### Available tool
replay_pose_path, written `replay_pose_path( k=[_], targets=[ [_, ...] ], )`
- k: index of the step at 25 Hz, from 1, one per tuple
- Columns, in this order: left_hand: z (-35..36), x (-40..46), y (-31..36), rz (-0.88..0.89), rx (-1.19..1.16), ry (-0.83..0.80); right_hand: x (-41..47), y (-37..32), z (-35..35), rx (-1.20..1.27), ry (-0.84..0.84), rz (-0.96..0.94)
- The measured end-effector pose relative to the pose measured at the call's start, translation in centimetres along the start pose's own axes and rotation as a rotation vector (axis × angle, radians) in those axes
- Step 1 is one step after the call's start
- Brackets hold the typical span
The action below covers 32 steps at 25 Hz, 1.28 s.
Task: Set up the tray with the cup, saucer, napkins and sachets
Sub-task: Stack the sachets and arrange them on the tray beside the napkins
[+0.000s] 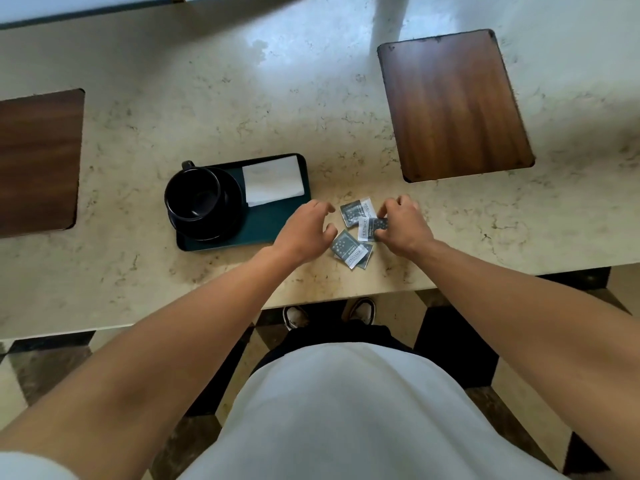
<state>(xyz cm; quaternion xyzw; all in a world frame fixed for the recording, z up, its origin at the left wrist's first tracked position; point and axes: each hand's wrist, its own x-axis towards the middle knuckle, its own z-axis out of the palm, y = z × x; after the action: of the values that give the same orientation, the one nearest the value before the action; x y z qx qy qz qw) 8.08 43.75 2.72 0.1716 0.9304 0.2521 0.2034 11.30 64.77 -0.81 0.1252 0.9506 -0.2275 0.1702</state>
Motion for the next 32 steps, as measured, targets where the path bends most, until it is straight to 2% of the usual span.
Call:
replay_pose_path(
  k=[6, 12, 16, 18, 22, 27, 29, 32],
  targets=[
    [-1.3, 0.9, -0.4, -0.149, -0.217, -0.018, 0.8, -0.6, -1.3, 0.253, -0.068, -0.001],
    [-2.5, 1.5, -0.2, -0.376, -0.689, -0.136, 1.0, -3.4, -2.9, 0.494, -0.111, -0.088],
    [-3.0, 1.5, 0.0, -0.48, -0.979, -0.169, 0.8, -5.5, -3.2, 0.723, -0.122, -0.027],
    [-3.2, 1.2, -0.1, -0.538, -1.098, -0.165, 0.6, -6.0, -2.8, 0.746, -0.163, -0.049],
    [-3.5, 0.5, -0.6, -0.556, -1.166, -0.227, 0.4, -6.5, -2.0, 0.683, -0.209, -0.092],
    [-3.3, 0.6, -1.1, -0.636, -1.218, -0.072, -0.1, -7.6, -0.5, 0.941, -0.128, 0.136],
    [-2.9, 0.7, -1.1, -0.683, -1.276, -0.007, -0.6, -7.9, 0.4, 0.931, -0.153, 0.146],
    [-2.5, 0.6, -0.8, -0.694, -1.311, 0.0, -1.1, -8.1, 1.4, 0.939, -0.171, 0.149]
  ],
)
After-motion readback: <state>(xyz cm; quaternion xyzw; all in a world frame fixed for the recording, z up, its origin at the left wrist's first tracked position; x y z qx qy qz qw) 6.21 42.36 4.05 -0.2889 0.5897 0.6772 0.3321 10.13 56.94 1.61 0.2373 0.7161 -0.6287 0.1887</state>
